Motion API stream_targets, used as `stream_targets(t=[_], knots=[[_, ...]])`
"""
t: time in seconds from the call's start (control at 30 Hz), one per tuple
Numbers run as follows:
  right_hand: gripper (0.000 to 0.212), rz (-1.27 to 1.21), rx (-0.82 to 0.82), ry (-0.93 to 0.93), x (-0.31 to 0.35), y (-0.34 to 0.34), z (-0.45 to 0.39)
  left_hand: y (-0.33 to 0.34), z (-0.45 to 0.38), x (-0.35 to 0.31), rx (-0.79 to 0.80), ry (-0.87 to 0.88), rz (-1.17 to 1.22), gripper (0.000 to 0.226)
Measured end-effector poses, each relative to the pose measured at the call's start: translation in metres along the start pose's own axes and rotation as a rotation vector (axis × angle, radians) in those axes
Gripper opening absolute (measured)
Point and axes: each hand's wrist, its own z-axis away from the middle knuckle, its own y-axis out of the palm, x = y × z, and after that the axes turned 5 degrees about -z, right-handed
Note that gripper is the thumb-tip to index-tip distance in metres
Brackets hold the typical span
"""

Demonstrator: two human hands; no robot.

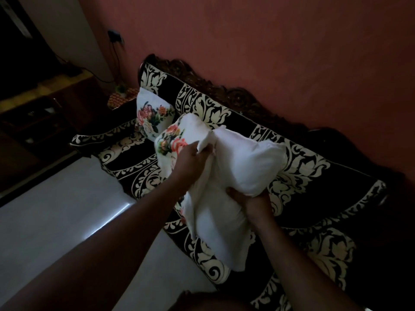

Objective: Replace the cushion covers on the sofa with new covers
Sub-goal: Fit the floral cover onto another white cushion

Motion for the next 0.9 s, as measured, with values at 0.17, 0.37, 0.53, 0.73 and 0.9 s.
stream_targets(t=[0.17, 0.37, 0.53, 0.73, 0.9], knots=[[0.099, 0.294, 0.254, -0.077, -0.016, 0.003, 0.005, -0.014, -0.011, -0.013, 0.065, -0.15, 0.218, 0.021], [0.06, 0.205, 0.319, -0.053, 0.001, 0.006, -0.005, 0.0, 0.013, -0.025, 0.489, 0.217, -0.086, 0.017], [0.058, -0.16, 0.05, -0.107, 0.006, 0.001, -0.017, 0.007, 0.04, -0.013, 0.001, 0.268, 0.055, 0.046], [0.066, -0.529, -0.132, -0.058, 0.023, -0.004, -0.029, -0.002, 0.077, 0.07, -0.078, 0.285, -0.445, 0.041], [0.073, -0.56, 0.115, 0.191, 0.007, -0.003, -0.022, 0.014, 0.067, 0.054, -0.17, 0.24, -0.214, 0.004]])
